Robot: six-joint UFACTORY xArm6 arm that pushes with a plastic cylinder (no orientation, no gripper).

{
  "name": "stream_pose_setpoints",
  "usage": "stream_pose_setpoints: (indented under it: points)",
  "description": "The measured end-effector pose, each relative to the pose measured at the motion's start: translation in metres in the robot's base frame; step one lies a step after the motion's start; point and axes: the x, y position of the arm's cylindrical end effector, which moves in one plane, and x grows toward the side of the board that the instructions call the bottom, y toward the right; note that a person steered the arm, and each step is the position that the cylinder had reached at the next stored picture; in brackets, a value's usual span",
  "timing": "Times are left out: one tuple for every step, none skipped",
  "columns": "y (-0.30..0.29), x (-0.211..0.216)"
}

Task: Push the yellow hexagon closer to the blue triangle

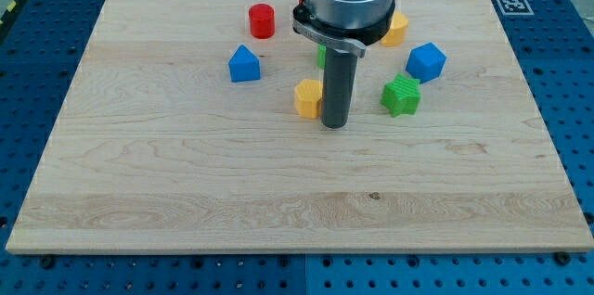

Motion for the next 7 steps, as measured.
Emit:
stream_pose_setpoints:
  points:
    - [-0.001, -0.006]
    - [-0.005, -0.006]
    - [-0.005, -0.011]
    - [-0.005, -0.016]
    - [-0.005, -0.02]
    - [-0.014, -0.026]
    - [-0.033, -0.031]
